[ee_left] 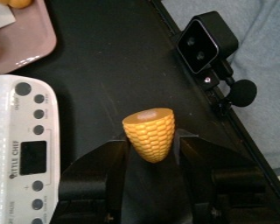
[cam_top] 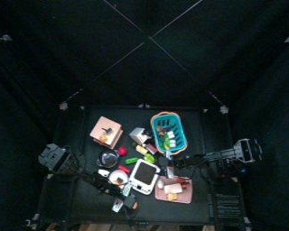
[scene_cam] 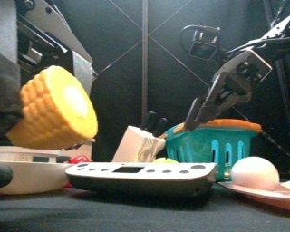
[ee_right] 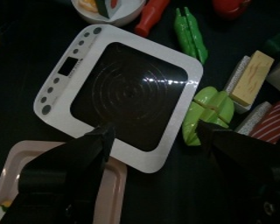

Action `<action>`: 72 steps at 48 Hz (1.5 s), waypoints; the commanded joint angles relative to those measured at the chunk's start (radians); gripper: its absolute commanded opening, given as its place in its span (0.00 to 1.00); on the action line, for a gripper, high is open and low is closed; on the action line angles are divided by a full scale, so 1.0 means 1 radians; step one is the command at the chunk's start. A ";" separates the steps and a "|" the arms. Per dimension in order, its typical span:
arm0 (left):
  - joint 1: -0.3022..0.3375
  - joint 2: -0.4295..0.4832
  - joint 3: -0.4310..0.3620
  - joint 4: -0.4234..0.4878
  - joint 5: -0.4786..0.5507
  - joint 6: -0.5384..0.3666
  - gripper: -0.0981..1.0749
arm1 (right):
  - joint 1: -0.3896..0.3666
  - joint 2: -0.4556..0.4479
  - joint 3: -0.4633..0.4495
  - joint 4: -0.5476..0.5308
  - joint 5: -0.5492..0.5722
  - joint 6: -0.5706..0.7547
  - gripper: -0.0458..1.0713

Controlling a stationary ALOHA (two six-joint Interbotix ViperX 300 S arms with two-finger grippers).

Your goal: Place corn top in pan

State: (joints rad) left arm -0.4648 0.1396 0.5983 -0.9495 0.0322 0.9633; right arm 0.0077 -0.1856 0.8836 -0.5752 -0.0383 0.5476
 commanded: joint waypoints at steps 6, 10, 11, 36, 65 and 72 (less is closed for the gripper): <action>0.017 -0.143 0.015 -0.055 -0.006 -0.002 0.62 | 0.003 -0.015 -0.023 -0.002 -0.003 0.000 0.97; 0.034 -0.184 0.041 -0.101 -0.005 -0.002 0.62 | 0.002 -0.015 -0.023 0.000 -0.003 -0.002 0.97; 0.040 -0.193 0.049 -0.114 -0.005 -0.002 0.62 | 0.002 -0.015 -0.023 -0.002 -0.003 -0.002 0.96; 0.133 -0.408 0.313 -0.262 -0.178 0.000 0.62 | 0.000 -0.002 -0.032 -0.002 -0.003 -0.005 0.97; 0.199 -0.330 0.437 -0.195 -0.186 0.008 0.62 | -0.002 0.017 -0.049 -0.002 0.020 -0.005 0.96; 0.209 -0.305 0.430 -0.169 -0.183 0.006 0.63 | 0.000 0.017 -0.049 -0.002 0.025 -0.003 0.97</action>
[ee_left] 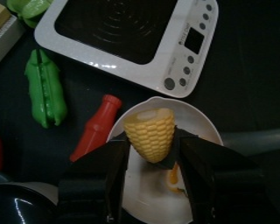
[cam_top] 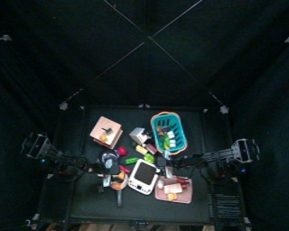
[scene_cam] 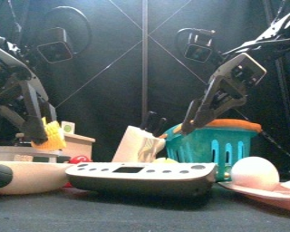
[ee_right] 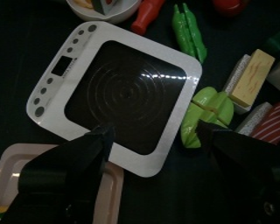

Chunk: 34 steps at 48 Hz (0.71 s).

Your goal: Place corn top in pan

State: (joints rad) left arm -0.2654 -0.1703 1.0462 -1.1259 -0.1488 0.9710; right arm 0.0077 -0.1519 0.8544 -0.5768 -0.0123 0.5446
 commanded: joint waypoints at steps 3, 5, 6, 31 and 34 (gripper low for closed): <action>0.015 0.006 -0.018 0.008 -0.003 -0.003 0.65 | 0.000 -0.015 -0.020 0.000 0.000 0.000 0.96; 0.015 0.005 -0.018 0.008 -0.003 -0.003 0.67 | 0.000 -0.017 -0.020 0.000 0.002 0.000 0.97; 0.015 0.003 -0.020 0.008 -0.003 -0.003 0.68 | 0.000 -0.015 -0.020 0.000 0.002 0.000 0.96; 0.014 -0.061 -0.037 0.008 -0.005 -0.003 0.87 | 0.000 -0.015 -0.020 0.000 0.003 0.000 0.97; 0.015 -0.069 -0.037 0.009 -0.009 -0.003 0.87 | 0.000 -0.017 -0.020 0.000 0.002 0.000 0.96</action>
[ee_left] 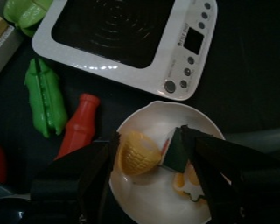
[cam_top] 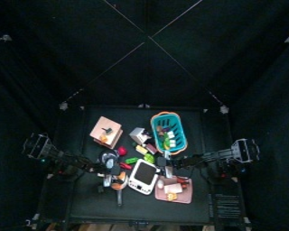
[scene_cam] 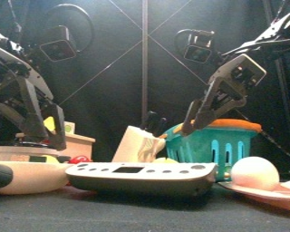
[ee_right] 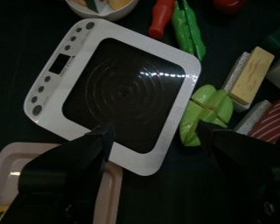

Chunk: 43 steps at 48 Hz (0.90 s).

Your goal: Place corn top in pan

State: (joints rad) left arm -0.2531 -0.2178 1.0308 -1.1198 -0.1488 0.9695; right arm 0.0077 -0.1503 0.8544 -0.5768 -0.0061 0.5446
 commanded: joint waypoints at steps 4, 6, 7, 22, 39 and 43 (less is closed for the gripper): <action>0.002 -0.025 -0.021 0.003 -0.012 -0.002 0.87 | 0.000 -0.018 -0.020 0.000 -0.003 0.000 0.96; 0.002 -0.025 -0.025 0.003 -0.012 -0.002 0.87 | 0.000 -0.018 -0.020 0.000 -0.003 0.002 0.97; 0.002 -0.025 -0.025 0.003 -0.012 -0.002 0.87 | 0.000 -0.018 -0.020 0.000 -0.003 0.002 0.96; -0.003 -0.029 -0.029 0.006 -0.015 -0.002 0.87 | 0.003 -0.017 -0.026 0.000 0.002 0.008 0.97; -0.008 -0.043 -0.064 0.057 -0.064 0.002 0.87 | 0.064 -0.029 -0.080 0.038 0.121 0.008 0.97; -0.006 -0.061 -0.067 0.067 -0.094 0.000 0.87 | 0.084 -0.051 -0.117 0.072 0.204 0.018 0.96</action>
State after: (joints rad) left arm -0.2592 -0.2546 0.9894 -1.0630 -0.2132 0.9695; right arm 0.0690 -0.1534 0.7885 -0.5338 0.1365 0.5553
